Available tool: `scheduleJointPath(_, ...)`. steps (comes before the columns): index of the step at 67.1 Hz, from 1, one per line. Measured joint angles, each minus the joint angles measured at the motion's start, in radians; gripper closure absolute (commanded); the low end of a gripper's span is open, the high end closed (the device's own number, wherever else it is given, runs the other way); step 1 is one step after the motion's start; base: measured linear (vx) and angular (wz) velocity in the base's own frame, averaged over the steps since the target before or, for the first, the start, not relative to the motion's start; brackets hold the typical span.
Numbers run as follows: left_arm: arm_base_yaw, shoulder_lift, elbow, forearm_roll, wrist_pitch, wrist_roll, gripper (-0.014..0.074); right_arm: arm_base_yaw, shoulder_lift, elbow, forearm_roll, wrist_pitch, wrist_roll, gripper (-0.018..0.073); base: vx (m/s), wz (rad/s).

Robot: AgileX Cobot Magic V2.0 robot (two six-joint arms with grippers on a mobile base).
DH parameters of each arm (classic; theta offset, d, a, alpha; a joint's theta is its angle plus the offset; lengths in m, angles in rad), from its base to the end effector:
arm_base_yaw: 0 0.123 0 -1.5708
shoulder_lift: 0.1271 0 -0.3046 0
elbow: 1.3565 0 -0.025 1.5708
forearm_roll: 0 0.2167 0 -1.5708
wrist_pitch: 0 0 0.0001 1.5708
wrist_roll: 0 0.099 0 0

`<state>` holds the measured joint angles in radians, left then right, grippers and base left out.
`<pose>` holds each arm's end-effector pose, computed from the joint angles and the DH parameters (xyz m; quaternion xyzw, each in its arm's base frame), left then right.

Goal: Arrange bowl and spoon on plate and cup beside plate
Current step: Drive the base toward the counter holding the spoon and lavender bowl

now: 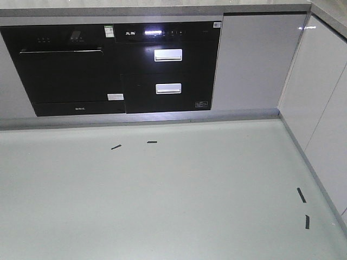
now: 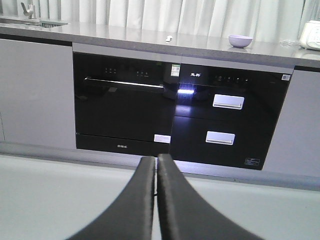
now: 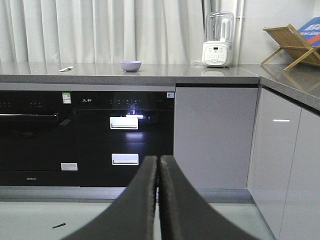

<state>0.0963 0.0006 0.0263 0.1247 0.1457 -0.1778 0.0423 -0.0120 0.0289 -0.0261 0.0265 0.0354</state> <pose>0.0111 0.0029 0.1914 -0.0615 0.7337 0.0208 0.6764 0.0107 0.0004 0.2024 -0.0112 0.6914 0.0184 0.7222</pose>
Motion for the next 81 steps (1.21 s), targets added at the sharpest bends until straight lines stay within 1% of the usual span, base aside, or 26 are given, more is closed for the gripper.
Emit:
scheduleJointPath(34, 0.0, 0.0, 0.0, 0.0, 0.0, 0.0, 0.0602, 0.0, 0.0, 0.0, 0.0, 0.0, 0.0, 0.0561, 0.08, 0.14)
scheduleJointPath(81, 0.0, 0.0, 0.0, 0.0, 0.0, 0.0, 0.0602, 0.0, 0.0, 0.0, 0.0, 0.0, 0.0, 0.0561, 0.08, 0.01)
